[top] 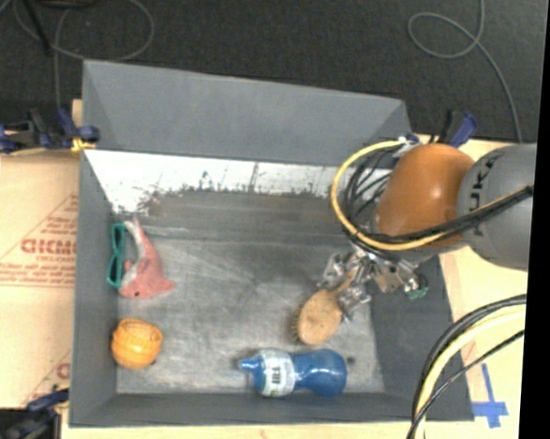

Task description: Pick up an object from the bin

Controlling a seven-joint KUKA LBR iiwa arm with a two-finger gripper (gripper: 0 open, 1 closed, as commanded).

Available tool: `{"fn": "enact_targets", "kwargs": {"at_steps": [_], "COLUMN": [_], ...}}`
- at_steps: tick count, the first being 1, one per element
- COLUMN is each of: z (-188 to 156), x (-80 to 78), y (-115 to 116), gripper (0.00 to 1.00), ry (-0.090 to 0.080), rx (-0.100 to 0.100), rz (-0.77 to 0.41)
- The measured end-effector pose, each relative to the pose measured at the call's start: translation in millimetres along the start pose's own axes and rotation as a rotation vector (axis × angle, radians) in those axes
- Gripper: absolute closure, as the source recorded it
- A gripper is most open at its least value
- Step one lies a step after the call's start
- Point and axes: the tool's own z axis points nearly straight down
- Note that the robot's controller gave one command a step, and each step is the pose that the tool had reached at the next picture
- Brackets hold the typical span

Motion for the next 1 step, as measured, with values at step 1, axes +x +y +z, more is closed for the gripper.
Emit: {"fn": "enact_targets", "kwargs": {"at_steps": [1], "z": [-87.2], "x": [14.2], "y": [-6.6], "gripper": [1.0], "ry": [0.009], "rx": [-0.002], "rz": [0.022]}}
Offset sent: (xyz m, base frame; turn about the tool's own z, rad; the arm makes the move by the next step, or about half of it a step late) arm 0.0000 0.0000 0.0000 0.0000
